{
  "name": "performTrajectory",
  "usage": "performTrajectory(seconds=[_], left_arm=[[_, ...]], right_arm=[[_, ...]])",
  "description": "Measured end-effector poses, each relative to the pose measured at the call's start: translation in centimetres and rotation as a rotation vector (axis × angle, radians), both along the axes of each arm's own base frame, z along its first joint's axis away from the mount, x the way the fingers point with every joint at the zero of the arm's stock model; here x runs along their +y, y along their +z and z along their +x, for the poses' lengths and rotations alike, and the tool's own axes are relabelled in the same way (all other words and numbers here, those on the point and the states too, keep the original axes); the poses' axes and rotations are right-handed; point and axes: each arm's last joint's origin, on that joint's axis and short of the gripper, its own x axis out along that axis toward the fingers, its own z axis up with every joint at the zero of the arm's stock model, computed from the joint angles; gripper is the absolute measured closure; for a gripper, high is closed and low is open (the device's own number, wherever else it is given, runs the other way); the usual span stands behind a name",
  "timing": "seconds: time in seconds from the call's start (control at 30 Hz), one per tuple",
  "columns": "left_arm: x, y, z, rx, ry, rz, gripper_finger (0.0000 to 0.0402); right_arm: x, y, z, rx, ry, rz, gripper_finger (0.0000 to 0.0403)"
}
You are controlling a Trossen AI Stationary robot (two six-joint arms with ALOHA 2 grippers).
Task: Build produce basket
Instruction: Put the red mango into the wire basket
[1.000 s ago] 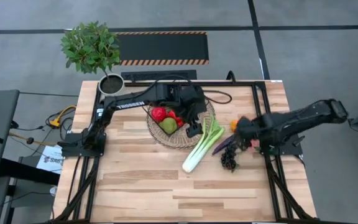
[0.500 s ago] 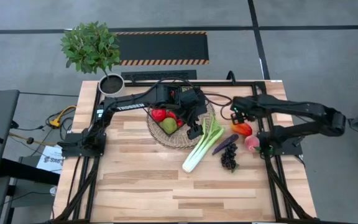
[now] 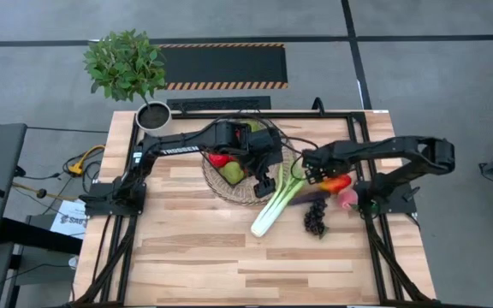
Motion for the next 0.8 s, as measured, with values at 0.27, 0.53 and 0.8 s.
performTrajectory(seconds=[0.27, 0.53, 0.8], left_arm=[[-1.2, 0.0, 0.0, 0.001, -0.006, 0.036, 0.0054], [-2.0, 0.0, 0.1, -0.001, 0.019, 0.015, 0.0054], [-3.1, 0.1, 0.3, -0.012, 0.025, -0.011, 0.0054]], right_arm=[[4.8, -0.8, 2.0, -0.200, 0.065, 0.109, 0.0097], [9.7, 1.1, 4.3, -0.520, 0.280, 0.184, 0.0097], [12.0, 6.0, 3.4, -0.589, 0.405, 0.213, 0.0097]])
